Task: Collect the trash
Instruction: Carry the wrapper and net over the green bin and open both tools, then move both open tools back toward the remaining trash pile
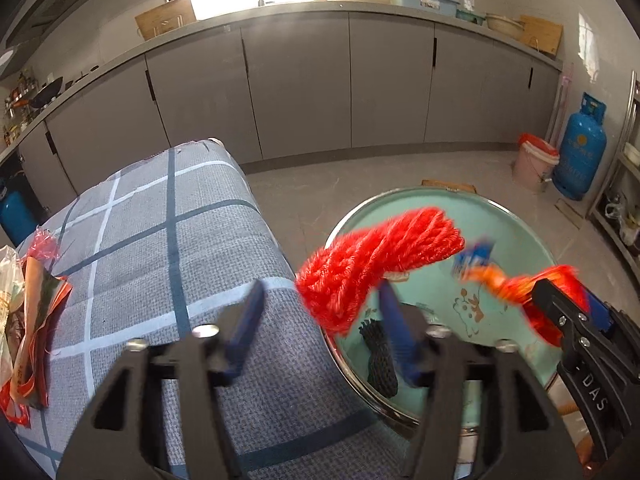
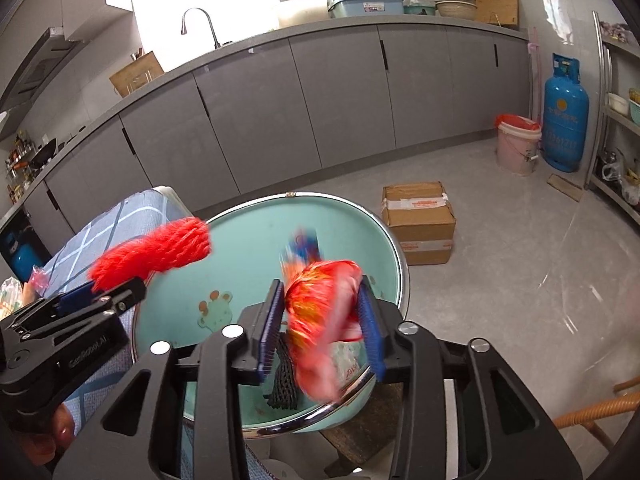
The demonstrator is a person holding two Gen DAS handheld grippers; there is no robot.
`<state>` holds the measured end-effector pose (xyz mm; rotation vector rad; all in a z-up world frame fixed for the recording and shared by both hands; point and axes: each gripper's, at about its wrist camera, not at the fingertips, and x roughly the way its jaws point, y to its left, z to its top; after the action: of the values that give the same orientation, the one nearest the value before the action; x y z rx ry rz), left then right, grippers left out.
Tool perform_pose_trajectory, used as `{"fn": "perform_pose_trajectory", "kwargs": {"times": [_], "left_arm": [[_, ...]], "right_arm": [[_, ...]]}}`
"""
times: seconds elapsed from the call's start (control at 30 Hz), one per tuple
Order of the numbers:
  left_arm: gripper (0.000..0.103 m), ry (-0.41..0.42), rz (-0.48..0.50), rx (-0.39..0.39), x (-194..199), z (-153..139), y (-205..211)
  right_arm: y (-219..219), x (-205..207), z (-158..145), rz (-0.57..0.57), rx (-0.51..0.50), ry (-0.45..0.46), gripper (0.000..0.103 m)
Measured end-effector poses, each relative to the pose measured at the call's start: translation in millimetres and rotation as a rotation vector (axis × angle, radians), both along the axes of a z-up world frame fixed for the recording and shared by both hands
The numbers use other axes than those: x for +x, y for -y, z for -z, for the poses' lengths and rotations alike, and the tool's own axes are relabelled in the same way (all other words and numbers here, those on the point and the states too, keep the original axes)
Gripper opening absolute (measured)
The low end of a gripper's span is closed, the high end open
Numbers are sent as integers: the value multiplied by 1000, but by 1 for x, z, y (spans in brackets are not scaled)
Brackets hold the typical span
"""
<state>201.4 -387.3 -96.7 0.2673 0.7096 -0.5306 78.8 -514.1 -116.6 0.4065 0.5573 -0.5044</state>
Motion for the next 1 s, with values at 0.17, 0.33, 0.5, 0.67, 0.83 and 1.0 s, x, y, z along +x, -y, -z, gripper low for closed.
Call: {"fn": "perform_pose_trajectory", "kwargs": {"times": [0.17, 0.33, 0.5, 0.67, 0.83, 1.0], "left_arm": [[74, 20, -45, -16, 2, -4, -13], [88, 26, -97, -41, 5, -7, -29], [91, 39, -133, -50, 6, -11, -45], [92, 42, -171, -58, 8, -12, -63], [92, 47, -191, -59, 5, -13, -79], [92, 64, -201, -53, -2, -15, -93]], "right_arm": [[2, -6, -3, 33, -9, 25, 54], [0, -7, -6, 45, -28, 34, 63], [-5, -6, -9, 46, -57, 36, 67], [-7, -4, -9, 41, -66, 34, 67], [-11, -2, -9, 29, -78, 29, 67], [-21, 4, -9, 0, -93, 13, 67]]}}
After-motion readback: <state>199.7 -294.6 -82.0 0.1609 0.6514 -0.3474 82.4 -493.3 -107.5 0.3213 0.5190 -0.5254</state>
